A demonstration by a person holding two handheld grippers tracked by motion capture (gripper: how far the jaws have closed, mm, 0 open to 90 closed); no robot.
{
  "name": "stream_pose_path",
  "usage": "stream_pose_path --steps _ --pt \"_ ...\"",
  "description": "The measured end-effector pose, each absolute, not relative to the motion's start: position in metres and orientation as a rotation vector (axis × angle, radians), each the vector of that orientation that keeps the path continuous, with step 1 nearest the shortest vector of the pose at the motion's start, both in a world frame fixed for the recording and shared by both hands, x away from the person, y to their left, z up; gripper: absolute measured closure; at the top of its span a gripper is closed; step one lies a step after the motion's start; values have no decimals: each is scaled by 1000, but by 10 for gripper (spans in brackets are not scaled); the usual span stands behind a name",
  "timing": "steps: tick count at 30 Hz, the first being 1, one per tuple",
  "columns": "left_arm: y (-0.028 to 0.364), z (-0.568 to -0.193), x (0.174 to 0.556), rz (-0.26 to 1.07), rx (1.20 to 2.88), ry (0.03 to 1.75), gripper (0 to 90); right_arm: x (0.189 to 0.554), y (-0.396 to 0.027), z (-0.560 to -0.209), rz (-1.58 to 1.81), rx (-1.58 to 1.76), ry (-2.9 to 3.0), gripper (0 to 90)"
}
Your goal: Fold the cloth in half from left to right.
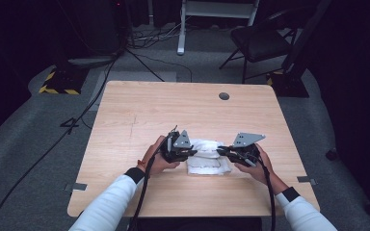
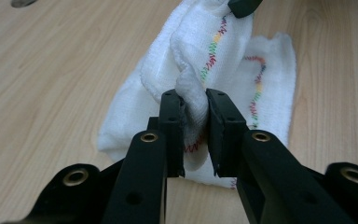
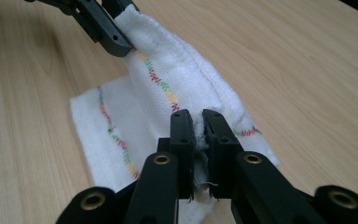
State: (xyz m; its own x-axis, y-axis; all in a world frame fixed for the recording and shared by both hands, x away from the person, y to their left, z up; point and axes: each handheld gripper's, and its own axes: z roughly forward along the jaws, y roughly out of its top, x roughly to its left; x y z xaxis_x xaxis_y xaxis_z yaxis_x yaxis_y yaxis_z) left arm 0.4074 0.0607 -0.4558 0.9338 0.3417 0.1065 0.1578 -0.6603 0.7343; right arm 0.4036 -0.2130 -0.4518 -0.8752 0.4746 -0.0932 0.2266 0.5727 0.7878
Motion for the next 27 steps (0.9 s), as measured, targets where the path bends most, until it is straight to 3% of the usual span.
stream_pose_path --steps 11,22,27 --pt "59 -462 392 302 2348 327 690 385 -224 -461 1177 596 2549 783" --pt "69 -464 371 253 2353 309 686 369 -233 -463 1169 598 2564 727" --pt "75 -462 356 236 2354 300 624 363 -236 -459 1175 593 2546 687"
